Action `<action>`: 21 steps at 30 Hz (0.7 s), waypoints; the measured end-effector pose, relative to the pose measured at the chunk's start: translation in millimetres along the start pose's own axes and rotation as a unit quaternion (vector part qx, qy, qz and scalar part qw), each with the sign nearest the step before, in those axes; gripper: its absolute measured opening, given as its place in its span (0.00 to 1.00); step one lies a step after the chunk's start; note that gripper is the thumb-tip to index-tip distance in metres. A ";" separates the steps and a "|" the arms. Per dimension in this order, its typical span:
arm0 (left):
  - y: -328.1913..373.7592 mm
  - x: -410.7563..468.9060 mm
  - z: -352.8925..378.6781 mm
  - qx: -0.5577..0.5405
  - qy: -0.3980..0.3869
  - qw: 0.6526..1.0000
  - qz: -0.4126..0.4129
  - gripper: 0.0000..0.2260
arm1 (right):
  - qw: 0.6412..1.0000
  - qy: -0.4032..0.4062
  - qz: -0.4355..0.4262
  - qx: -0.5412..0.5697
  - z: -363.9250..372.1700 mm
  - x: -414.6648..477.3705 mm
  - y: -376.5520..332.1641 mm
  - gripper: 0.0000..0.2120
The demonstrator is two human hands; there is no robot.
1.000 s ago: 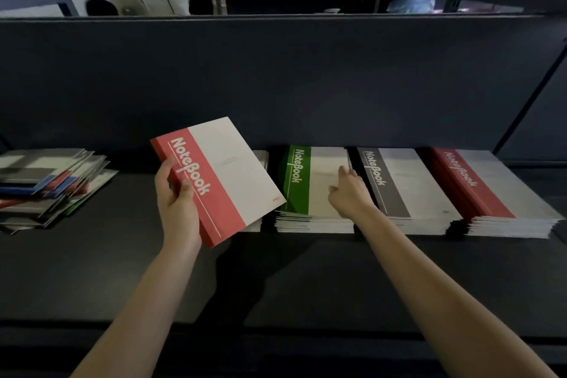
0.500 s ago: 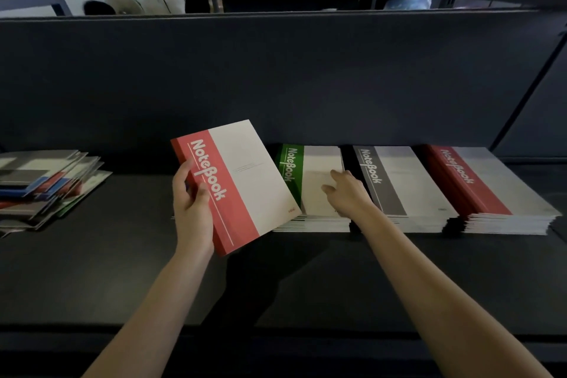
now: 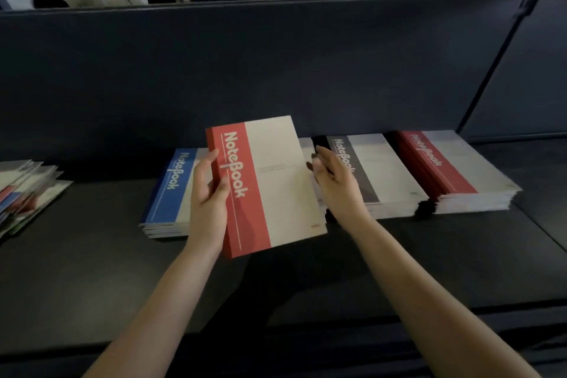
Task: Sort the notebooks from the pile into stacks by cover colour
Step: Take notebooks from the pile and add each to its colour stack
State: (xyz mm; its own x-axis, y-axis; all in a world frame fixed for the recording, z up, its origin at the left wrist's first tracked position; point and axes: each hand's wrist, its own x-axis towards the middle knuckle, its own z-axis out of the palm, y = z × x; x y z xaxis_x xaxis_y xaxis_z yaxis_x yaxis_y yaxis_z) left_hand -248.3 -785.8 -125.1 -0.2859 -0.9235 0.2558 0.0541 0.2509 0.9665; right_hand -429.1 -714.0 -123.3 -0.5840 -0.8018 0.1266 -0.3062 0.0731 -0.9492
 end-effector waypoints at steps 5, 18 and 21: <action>2.2 4.1 49.2 -0.013 -0.040 0.999 0.005 0.15 | 0.995 -0.064 0.036 0.070 -34.5 -23.2 11.0 0.21; 21.5 3.3 204.7 0.027 -0.263 0.964 -0.018 0.22 | 0.983 0.174 0.051 0.029 -179.1 -32.9 59.5 0.30; 7.5 14.9 235.7 0.239 -0.336 0.910 0.048 0.20 | 0.968 0.235 0.067 -0.046 -213.9 -24.9 64.6 0.27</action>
State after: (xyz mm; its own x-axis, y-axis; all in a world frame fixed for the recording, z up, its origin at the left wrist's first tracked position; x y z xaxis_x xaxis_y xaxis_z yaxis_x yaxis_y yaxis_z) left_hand -477.7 -729.3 -119.2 -0.8309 -0.5452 0.1112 -0.2675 0.5666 0.7794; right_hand -595.2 -562.4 -126.1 -0.8946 -0.4239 0.1415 -0.2569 0.2287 -0.9390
